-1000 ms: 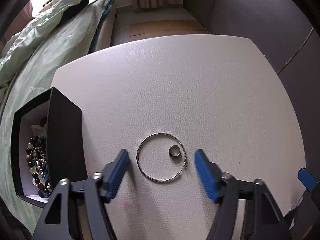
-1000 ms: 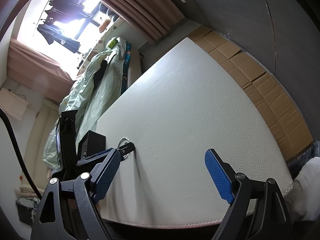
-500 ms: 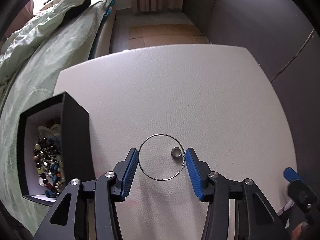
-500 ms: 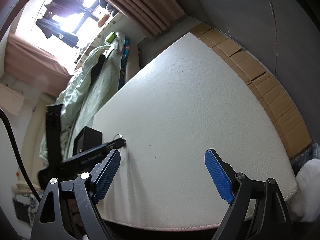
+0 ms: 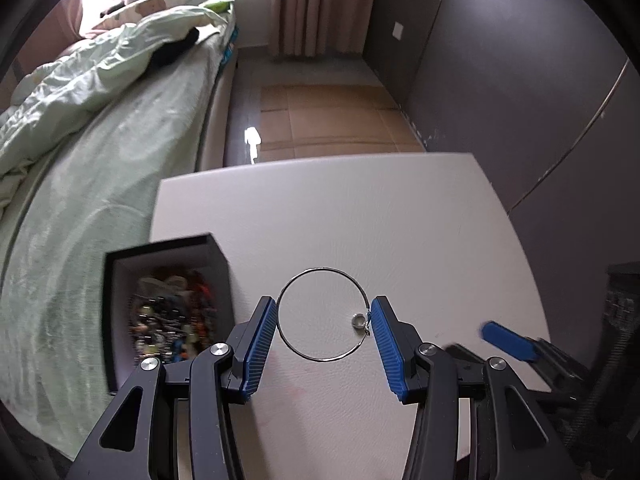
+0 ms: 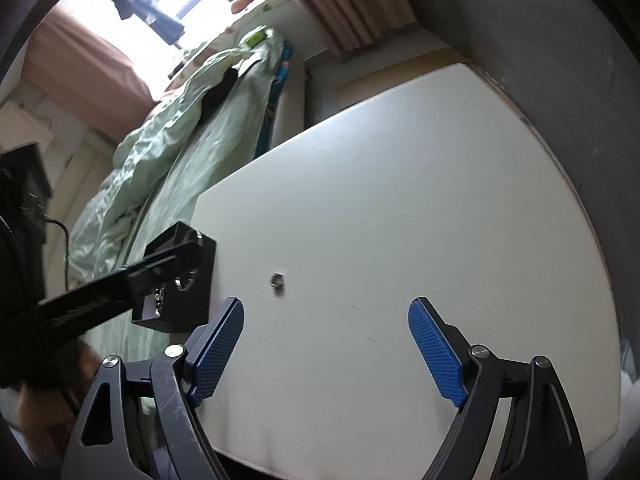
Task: Organize jewelry
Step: 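Carry the hoop to the black box with the left tool and open it, then grasp the small silver ring with the right tool and lift it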
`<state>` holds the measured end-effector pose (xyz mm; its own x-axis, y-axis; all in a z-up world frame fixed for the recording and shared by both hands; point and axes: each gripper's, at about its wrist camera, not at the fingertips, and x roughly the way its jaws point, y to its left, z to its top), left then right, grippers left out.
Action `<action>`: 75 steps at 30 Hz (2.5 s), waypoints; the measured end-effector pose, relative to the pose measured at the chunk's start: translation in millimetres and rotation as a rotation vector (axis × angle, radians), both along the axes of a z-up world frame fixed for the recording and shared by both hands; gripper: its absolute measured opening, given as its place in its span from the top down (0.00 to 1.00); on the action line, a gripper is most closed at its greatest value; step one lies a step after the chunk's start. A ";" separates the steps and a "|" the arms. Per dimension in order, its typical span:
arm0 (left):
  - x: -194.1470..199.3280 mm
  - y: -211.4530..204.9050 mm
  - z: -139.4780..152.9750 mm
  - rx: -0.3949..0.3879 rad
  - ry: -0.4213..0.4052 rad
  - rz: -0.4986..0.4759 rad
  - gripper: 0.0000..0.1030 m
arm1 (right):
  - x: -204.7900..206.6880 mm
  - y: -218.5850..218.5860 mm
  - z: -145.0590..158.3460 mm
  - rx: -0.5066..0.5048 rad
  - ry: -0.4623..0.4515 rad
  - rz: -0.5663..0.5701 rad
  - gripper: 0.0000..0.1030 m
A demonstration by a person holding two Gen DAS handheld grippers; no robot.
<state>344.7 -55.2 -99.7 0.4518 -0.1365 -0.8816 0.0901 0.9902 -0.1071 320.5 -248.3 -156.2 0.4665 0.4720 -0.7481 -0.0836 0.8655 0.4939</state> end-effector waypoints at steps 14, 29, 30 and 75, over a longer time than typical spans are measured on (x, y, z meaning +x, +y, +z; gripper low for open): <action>-0.7 69.7 18.7 -0.003 -0.026 0.107 0.51 | 42.5 76.4 -9.0 -0.163 0.062 0.204 0.63; 7.1 106.9 -14.7 -0.054 0.042 0.194 0.47 | 54.3 109.3 -20.4 -0.365 0.096 0.260 0.81; 6.4 110.1 -15.3 -0.068 0.043 0.200 0.46 | 53.2 111.5 -20.3 -0.391 0.090 0.263 0.85; -56.3 198.4 2.9 -0.181 -0.119 0.311 0.14 | 38.0 172.0 -19.1 -0.518 0.035 0.353 0.74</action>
<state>288.4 143.3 -96.8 0.5941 -0.1257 -0.7945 -0.1896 0.9380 -0.2902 358.4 -76.3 -175.3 0.3198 0.1648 -0.9330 -0.3994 0.9164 0.0250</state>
